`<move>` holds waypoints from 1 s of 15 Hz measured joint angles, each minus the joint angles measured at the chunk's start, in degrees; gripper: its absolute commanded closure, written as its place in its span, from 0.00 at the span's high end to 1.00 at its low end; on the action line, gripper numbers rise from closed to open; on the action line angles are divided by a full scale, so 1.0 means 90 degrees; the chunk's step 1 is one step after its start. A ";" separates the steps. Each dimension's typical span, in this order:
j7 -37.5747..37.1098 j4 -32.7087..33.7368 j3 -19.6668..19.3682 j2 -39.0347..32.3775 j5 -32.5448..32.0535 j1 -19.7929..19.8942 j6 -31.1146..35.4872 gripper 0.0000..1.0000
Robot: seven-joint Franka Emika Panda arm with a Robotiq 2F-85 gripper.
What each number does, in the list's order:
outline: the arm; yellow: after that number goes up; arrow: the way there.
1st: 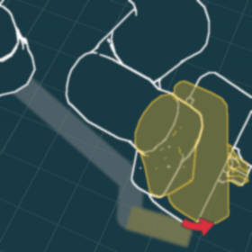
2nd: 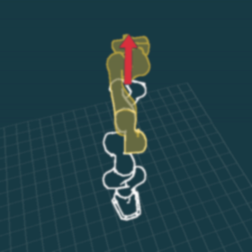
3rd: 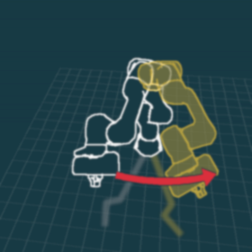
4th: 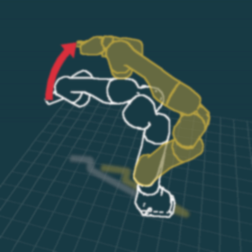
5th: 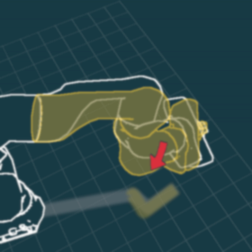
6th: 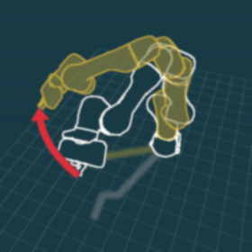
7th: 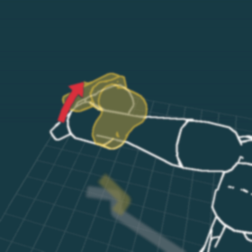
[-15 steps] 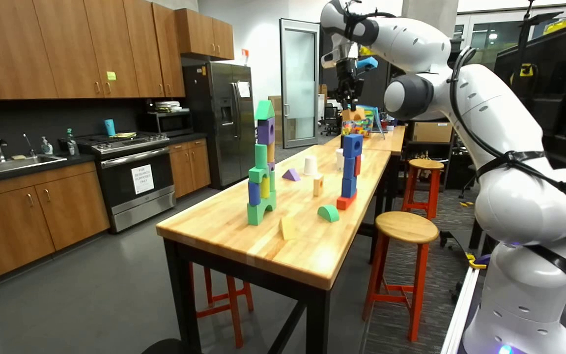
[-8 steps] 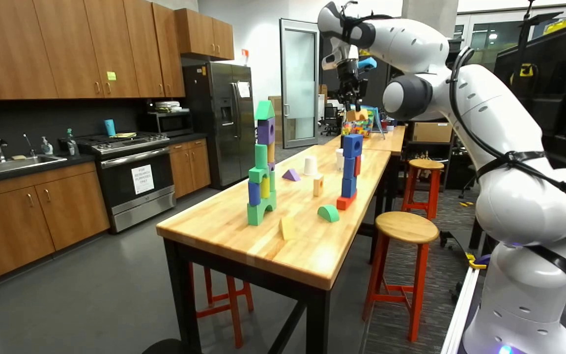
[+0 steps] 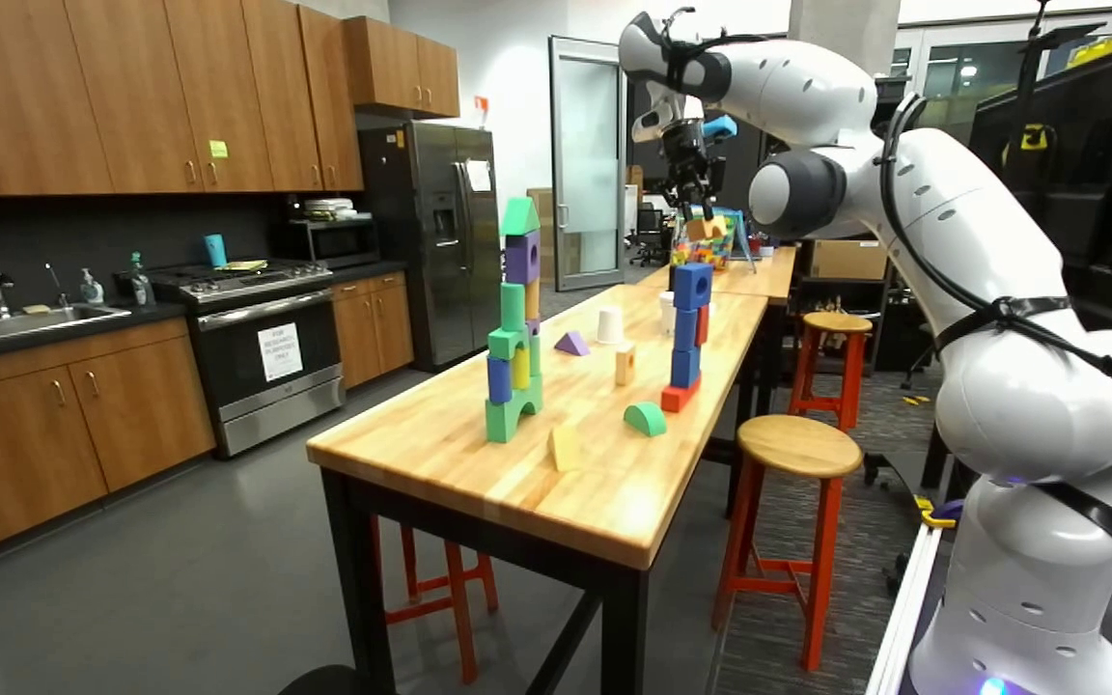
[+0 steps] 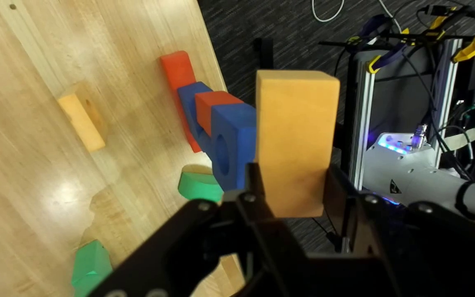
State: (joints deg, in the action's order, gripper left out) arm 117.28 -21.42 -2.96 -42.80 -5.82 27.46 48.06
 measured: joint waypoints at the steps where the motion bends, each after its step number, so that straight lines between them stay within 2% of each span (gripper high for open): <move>1: 0.0000 0.0000 0.0000 -0.0001 0.0000 0.0005 0.0000 0.40; 2: 0.0000 0.0000 0.0000 0.0000 0.0000 0.0003 0.0000 0.40; 3: 0.0000 0.0000 0.0000 -0.0001 0.0000 0.0003 0.0000 0.15; 15: 0.0002 0.0000 0.0000 -0.0079 0.0032 -0.0042 0.0000 0.15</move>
State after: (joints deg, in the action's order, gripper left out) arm 117.30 -21.42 -2.96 -43.51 -5.53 27.08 48.06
